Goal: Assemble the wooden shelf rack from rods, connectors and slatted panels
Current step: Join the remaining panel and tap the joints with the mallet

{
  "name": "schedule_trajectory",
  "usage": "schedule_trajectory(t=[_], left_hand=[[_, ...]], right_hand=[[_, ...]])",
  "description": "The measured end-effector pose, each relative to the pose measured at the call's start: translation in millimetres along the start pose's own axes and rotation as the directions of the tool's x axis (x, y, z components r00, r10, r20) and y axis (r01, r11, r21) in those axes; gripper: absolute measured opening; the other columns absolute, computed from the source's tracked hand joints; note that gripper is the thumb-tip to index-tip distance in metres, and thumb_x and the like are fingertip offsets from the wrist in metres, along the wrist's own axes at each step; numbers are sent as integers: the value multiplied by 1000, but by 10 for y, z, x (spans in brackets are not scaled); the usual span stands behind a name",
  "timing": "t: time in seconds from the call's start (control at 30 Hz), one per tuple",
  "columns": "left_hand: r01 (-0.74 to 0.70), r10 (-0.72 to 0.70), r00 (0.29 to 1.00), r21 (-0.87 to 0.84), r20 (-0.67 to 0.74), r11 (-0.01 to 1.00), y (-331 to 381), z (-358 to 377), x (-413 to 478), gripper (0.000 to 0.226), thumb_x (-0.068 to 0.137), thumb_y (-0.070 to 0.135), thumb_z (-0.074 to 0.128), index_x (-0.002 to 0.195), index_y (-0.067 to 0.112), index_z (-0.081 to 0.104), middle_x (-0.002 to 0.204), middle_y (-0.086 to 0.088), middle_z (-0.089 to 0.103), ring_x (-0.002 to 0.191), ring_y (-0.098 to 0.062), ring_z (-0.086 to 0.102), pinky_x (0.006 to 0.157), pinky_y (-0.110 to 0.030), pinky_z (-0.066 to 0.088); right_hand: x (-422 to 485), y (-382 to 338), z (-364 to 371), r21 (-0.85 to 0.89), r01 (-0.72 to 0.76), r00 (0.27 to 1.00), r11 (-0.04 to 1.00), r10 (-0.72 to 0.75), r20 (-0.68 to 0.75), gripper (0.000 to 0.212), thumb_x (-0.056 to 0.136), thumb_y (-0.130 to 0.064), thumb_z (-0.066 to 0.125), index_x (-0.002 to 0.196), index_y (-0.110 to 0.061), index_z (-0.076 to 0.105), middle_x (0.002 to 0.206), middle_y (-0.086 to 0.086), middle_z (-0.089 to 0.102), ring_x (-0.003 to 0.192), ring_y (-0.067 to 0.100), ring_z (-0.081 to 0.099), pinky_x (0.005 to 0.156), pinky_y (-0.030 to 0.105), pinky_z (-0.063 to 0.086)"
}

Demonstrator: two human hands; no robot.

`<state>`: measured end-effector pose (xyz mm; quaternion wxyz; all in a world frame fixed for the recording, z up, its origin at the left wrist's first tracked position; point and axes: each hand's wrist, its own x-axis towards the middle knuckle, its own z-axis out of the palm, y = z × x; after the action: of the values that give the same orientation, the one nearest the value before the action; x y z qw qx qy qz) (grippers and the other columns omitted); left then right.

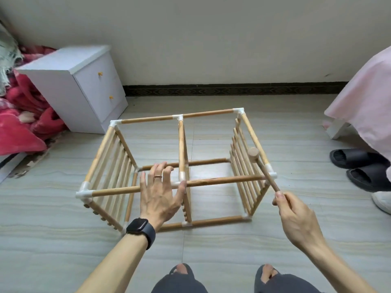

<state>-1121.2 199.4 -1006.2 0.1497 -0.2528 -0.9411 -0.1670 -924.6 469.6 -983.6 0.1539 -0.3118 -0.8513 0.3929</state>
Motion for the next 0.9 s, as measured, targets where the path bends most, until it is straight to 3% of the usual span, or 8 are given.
schedule_trajectory(t=[0.17,0.33,0.43,0.57,0.73,0.8,0.9], left_hand=[[-343,338,912,-21,231,939,681,130,317,65,99,59,29,153,22,35,157,0,39,148,-20,30,122,-46,22],[-537,529,775,-83,345,840,1297,391,449,64,106,49,22,162,26,2,168,8,3,155,-13,3,126,-41,4],[-551,516,775,-10,365,834,1378,516,405,65,105,48,25,162,25,3,168,7,9,155,-18,8,126,-45,6],[-554,503,778,34,376,832,1364,580,396,68,103,52,25,161,24,6,168,4,14,155,-21,8,126,-48,6],[-562,509,778,44,368,826,1357,569,394,70,101,52,27,161,24,5,168,5,13,155,-21,8,125,-48,4],[-565,516,777,38,362,824,1349,566,393,70,101,52,30,161,25,6,168,6,15,155,-21,10,124,-47,6],[-566,517,771,27,371,824,1349,559,397,71,101,51,32,161,25,5,168,6,14,155,-20,11,125,-48,7]], right_hand=[[-111,205,-208,0,-120,991,993,120,-55,40,105,-43,39,79,-26,63,55,-17,58,55,8,55,56,35,39],[-220,363,-395,-55,-122,991,991,118,-59,41,105,-43,38,75,-28,62,52,-14,56,58,5,56,54,35,39],[-237,443,-473,-149,-112,994,983,109,-25,43,105,-44,35,73,-27,59,61,-15,62,64,4,58,54,32,41],[-214,471,-545,-242,-94,995,966,102,21,44,106,-47,30,76,-27,56,52,-13,55,55,7,54,48,23,35],[-135,283,-655,-323,-58,995,945,82,61,41,106,-42,33,77,-27,56,56,-7,56,61,9,53,61,35,32],[-86,184,-738,-303,-27,999,953,33,16,40,106,-42,36,76,-27,58,55,-9,57,59,9,55,56,24,34],[-72,39,-805,-130,158,955,979,-185,-233,38,107,-42,35,76,-27,52,56,-14,57,54,7,55,49,14,35]])
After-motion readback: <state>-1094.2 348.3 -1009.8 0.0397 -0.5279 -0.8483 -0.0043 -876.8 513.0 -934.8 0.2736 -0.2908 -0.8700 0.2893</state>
